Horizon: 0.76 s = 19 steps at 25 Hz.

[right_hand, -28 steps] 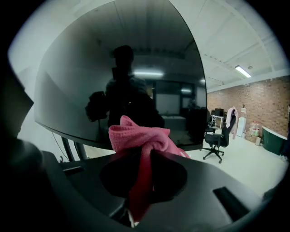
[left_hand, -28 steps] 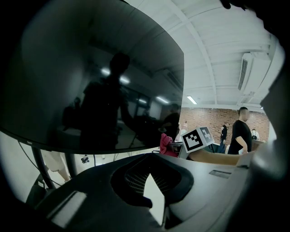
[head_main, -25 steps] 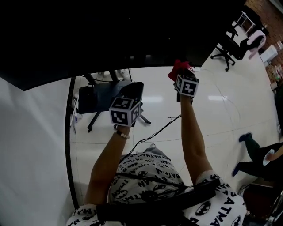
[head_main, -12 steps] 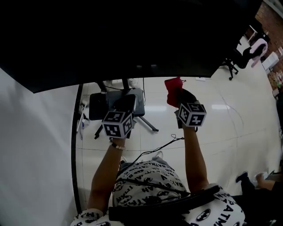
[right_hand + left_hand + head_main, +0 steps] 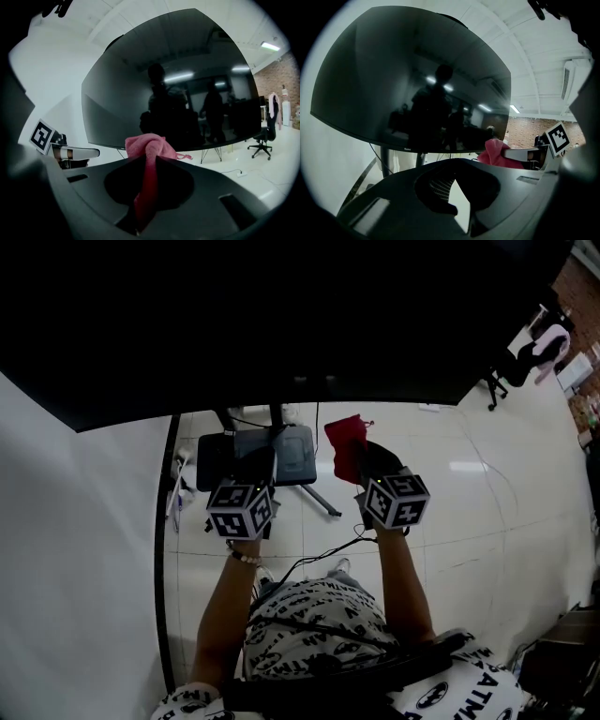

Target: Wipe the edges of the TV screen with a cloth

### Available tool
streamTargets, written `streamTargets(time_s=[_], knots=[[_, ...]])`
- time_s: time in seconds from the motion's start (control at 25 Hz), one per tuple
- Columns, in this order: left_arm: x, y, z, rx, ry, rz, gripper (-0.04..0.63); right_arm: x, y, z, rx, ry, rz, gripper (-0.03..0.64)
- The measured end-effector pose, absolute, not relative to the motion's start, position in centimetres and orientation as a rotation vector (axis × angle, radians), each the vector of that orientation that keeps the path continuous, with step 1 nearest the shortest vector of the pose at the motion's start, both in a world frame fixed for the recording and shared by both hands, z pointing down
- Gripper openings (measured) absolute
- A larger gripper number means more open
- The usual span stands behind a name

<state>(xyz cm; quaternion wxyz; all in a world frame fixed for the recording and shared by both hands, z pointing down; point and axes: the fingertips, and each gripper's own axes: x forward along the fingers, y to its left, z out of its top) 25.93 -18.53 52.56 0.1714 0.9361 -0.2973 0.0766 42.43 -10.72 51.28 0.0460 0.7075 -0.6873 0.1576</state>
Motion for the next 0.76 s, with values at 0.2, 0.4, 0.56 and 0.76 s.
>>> streamTargets(time_s=[0.2,0.4,0.56,0.76], knots=[[25.8,-19.2,52.7,2.652,-0.842,0.213,0.005,40.9,-11.7,51.5,2.118,-2.115,0.495,0.055],[25.7,-19.3,52.8,2.644,-0.837,0.206,0.006,40.6,-11.9,51.4,2.106,-2.113,0.482,0.055],[26.0,-19.4,52.5,2.643,-0.826,0.197,0.006,40.7,-11.9,51.1,2.111,-2.099,0.483,0.054],[26.4,-19.7,52.6,2.641,-0.814,0.201,0.006,40.8,-12.1,51.7,2.127,-2.117,0.540,0.054]])
